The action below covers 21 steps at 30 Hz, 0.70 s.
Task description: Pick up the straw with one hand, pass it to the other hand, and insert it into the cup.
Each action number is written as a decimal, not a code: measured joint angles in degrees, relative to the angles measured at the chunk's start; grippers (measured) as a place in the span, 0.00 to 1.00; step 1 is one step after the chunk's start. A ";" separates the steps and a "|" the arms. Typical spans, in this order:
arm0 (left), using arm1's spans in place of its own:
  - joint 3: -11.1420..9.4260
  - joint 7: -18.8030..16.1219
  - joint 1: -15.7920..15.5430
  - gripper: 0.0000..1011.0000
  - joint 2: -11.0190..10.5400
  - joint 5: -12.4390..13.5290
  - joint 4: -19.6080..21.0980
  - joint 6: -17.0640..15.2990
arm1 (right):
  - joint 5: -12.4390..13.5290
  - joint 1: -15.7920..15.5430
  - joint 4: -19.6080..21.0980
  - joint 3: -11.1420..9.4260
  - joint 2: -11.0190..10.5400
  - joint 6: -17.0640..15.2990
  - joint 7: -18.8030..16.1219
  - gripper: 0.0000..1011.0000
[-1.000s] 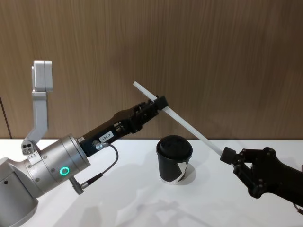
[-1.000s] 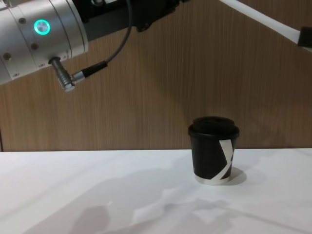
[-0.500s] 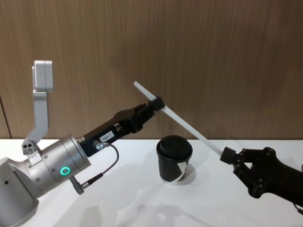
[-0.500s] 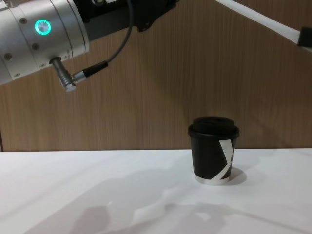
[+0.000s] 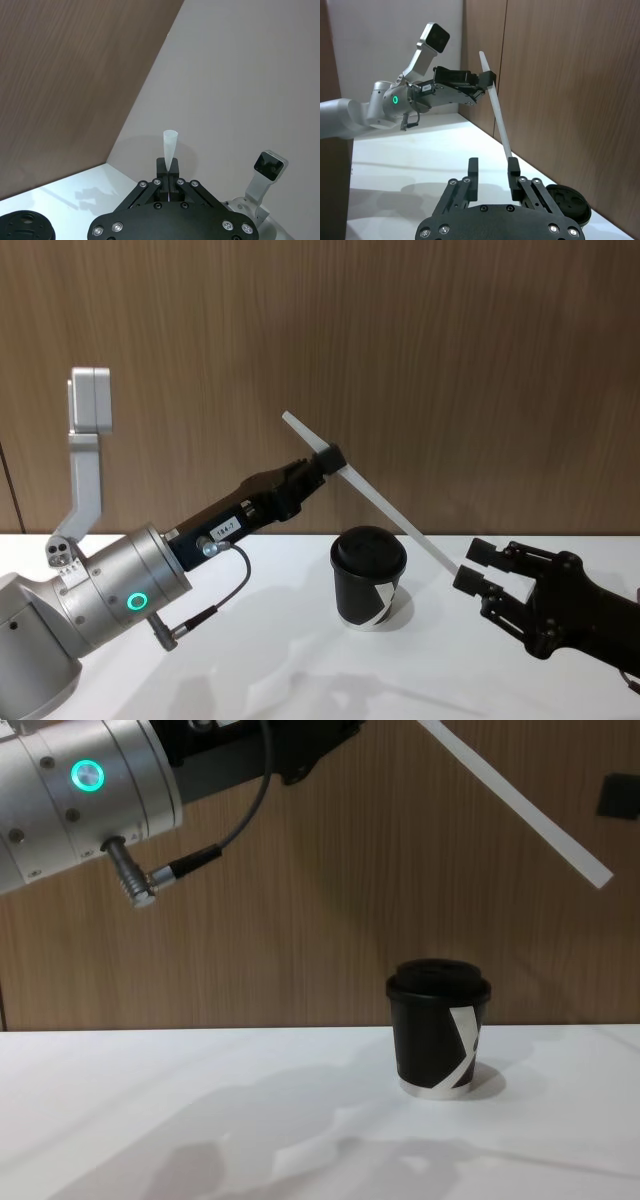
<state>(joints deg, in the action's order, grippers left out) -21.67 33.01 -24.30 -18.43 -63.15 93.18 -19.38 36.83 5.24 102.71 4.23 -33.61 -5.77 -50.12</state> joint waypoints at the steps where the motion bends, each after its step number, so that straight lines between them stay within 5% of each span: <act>1: 0.00 0.00 0.00 0.01 0.00 0.00 0.00 0.00 | 0.00 0.00 0.00 0.00 0.00 0.00 0.00 0.36; 8: -0.28 -0.45 -0.26 0.01 -0.24 0.51 0.12 0.16 | 0.00 0.00 0.00 0.00 0.00 0.00 0.00 0.58; 21: -2.69 -5.69 -2.79 0.01 -1.65 6.35 1.09 0.55 | 0.00 0.00 0.00 0.00 0.00 0.00 0.00 0.95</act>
<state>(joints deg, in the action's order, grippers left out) -24.35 27.32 -27.09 -20.08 -56.80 94.26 -18.83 36.83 5.24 102.71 4.23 -33.61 -5.77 -50.12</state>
